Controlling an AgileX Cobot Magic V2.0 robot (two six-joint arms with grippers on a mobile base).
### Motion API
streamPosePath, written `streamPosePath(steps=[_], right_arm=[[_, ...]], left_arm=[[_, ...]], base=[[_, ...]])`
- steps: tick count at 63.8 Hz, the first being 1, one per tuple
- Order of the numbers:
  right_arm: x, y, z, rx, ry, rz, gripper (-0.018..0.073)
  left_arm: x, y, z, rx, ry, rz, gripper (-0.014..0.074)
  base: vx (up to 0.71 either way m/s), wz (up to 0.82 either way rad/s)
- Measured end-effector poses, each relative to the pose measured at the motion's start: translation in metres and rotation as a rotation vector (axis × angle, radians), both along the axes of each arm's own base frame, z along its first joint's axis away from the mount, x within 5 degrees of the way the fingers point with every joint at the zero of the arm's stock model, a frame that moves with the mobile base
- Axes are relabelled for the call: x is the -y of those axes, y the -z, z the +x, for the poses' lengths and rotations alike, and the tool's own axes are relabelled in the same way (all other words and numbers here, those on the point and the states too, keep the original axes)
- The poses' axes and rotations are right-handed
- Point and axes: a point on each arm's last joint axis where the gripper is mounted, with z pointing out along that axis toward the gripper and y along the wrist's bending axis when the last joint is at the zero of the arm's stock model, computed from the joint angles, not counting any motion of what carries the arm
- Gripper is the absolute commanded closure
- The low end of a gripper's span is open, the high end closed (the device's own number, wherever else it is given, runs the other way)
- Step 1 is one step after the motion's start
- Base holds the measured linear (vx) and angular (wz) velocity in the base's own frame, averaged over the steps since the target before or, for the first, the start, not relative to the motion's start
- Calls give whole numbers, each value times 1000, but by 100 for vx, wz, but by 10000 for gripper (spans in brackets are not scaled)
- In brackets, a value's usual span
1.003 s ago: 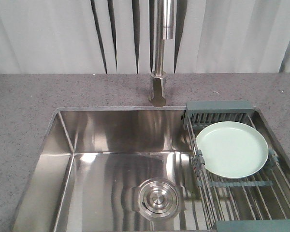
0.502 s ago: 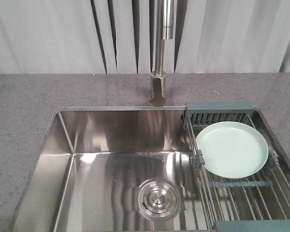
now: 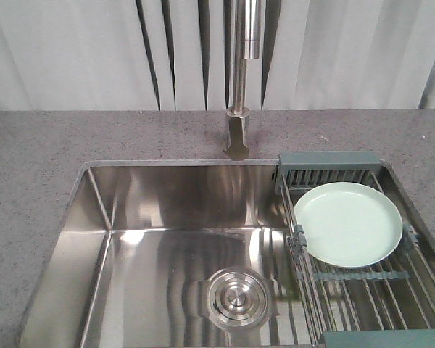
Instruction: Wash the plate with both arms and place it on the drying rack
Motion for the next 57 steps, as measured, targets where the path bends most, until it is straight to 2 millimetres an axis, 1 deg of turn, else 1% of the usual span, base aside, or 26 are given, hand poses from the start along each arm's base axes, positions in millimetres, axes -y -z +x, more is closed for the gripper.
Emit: streamPosePath(steps=[11,17,25,40,47,52,57], right_arm=[[0,0,0,1,1,0,564],[4,6,3,8,34,-23,564],[12,33,6,8,133,-18,564],[23,80,-3,51,287,64,564],[26,106,-1,55,335,115,564],[29,113,0,66,364,150,564],[31,110,1,120,387,146,564]], left_arm=[[0,0,0,0,0,0,603],[0,0,0,0,0,0,603],[0,0,0,0,0,0,603],[0,0,0,0,0,-2,603],[0,0,0,-2,0,-2,603],[0,1,0,-3,0,-2,603],[0,1,0,-3,0,-2,603]], base=[[0,0],[0,0],[0,0],[0,0],[0,0],[0,0],[0,0]])
